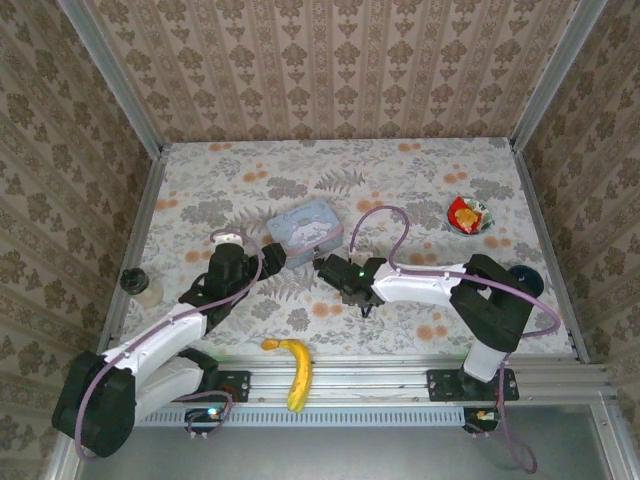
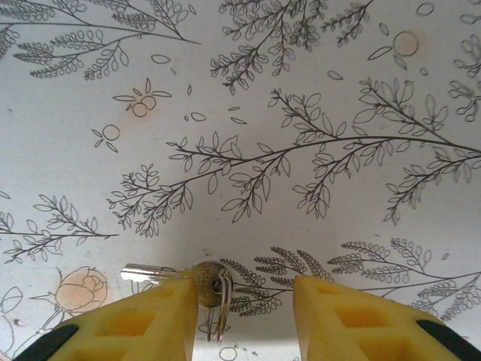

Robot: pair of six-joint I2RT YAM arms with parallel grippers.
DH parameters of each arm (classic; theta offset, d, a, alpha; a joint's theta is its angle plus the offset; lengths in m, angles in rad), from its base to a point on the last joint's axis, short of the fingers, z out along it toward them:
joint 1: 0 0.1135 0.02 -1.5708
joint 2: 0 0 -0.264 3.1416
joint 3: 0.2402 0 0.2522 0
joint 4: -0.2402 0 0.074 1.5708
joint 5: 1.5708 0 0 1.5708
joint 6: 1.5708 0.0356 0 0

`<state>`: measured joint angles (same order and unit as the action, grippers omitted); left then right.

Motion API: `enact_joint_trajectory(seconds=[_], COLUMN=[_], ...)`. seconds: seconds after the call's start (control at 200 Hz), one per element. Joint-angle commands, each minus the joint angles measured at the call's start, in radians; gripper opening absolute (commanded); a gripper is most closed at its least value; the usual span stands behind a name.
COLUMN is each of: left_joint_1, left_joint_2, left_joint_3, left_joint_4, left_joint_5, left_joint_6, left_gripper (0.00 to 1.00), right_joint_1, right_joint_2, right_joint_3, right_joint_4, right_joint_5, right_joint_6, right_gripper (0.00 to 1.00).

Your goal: Unlock the padlock with the key

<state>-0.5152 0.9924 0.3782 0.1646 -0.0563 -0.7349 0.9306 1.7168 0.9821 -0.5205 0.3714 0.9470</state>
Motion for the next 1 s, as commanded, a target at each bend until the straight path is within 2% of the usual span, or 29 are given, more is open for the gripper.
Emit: enact_joint_trajectory(seconds=[0.0,0.175,0.305,0.44,0.78,0.995], left_joint_1=[0.006,0.006,0.006,0.006,0.007,0.006], left_joint_2=[-0.017,-0.017,-0.018,-0.029,-0.071,-0.098], left_joint_3=[-0.015,-0.015,-0.012,0.007,0.069,0.091], left_joint_4=[0.013,0.012,0.007,-0.021,-0.116,-0.105], left_joint_5=[0.007,0.007,0.007,0.016,0.106,0.265], left_joint_6=[-0.016,-0.017,-0.017,-0.001,0.074,0.124], left_gripper=[1.0,1.0,1.0,1.0,1.0,0.97], right_joint_1=[-0.01,-0.016,-0.018,-0.019,-0.07,-0.08], right_joint_2=[0.012,0.034,0.031,-0.016,-0.22,-0.36], right_joint_3=[-0.026,-0.039,-0.045,-0.06,-0.178,-0.229], right_joint_4=[0.057,0.088,0.103,0.111,0.269,0.356], right_joint_5=[-0.027,-0.049,-0.058,-0.059,-0.186,-0.216], right_joint_6=[0.029,0.026,0.018,0.001,-0.029,-0.059], right_gripper=[0.38,0.27,0.12,0.01,0.0,0.0])
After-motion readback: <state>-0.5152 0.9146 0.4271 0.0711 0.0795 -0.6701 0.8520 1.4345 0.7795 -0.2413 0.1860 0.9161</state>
